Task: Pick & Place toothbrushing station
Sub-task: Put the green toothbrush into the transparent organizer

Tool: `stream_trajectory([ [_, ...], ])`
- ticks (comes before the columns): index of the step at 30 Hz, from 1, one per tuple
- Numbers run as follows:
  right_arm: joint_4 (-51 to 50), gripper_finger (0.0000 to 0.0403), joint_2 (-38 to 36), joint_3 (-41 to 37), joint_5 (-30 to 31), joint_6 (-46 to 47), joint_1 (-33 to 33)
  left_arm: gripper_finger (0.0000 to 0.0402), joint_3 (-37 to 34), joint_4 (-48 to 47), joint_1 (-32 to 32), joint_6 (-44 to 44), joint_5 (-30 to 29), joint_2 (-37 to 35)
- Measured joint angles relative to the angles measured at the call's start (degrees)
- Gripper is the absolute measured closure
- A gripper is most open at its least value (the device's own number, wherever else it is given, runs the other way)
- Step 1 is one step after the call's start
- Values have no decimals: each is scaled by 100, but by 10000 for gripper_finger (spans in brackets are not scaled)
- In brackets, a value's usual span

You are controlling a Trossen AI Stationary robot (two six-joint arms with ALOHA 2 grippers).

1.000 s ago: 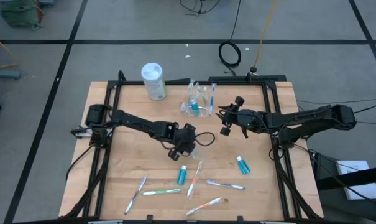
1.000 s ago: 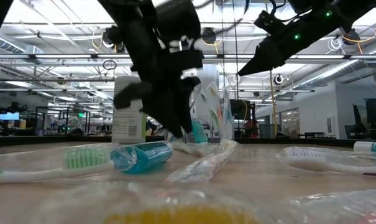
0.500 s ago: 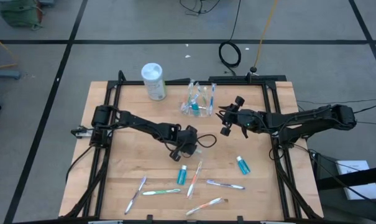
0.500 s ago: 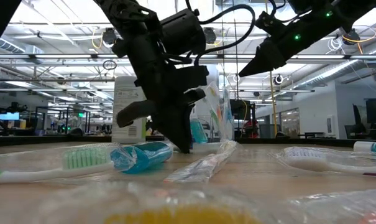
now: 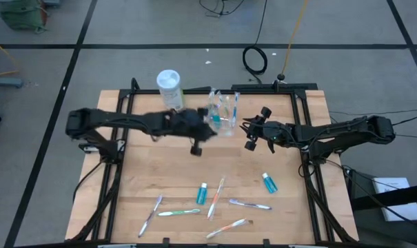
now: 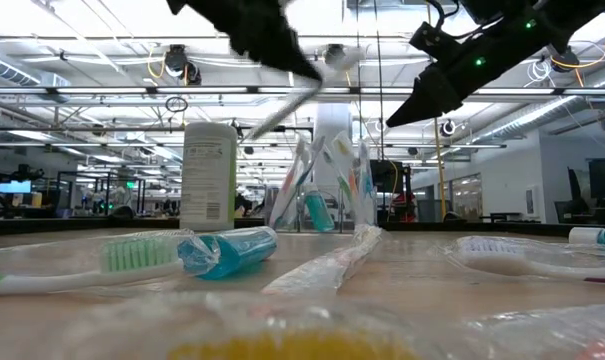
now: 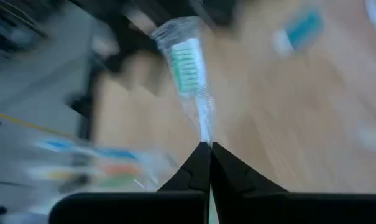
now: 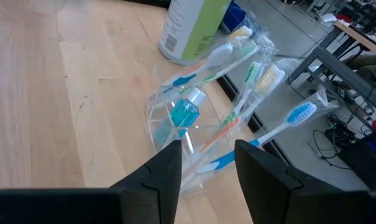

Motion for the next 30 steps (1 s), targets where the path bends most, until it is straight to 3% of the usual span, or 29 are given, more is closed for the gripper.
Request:
stream_trajectory([
  [4, -7, 264, 2, 0, -2, 19, 0, 400, -594, 1304, 491, -178, 166, -463],
  [9, -9, 264, 2, 0, -4, 149, 0, 400, -1931, 4876, 1007, -843, 124, -336],
  [13, 0, 264, 2, 0, -3, 149, 0, 400, -2818, 6951, 1172, -1021, -767, 165],
  [16, 3, 264, 2, 0, -6, 151, 0, 400, -3142, 8038, 1238, -1199, -957, 604],
  [24, -6, 264, 2, 0, -9, 173, 0, 401, -3018, 9066, 1218, -1380, -1150, 1904],
  [30, -15, 264, 2, 0, -9, 170, 0, 400, -3038, 8990, 1087, -1755, -2328, 2148],
])
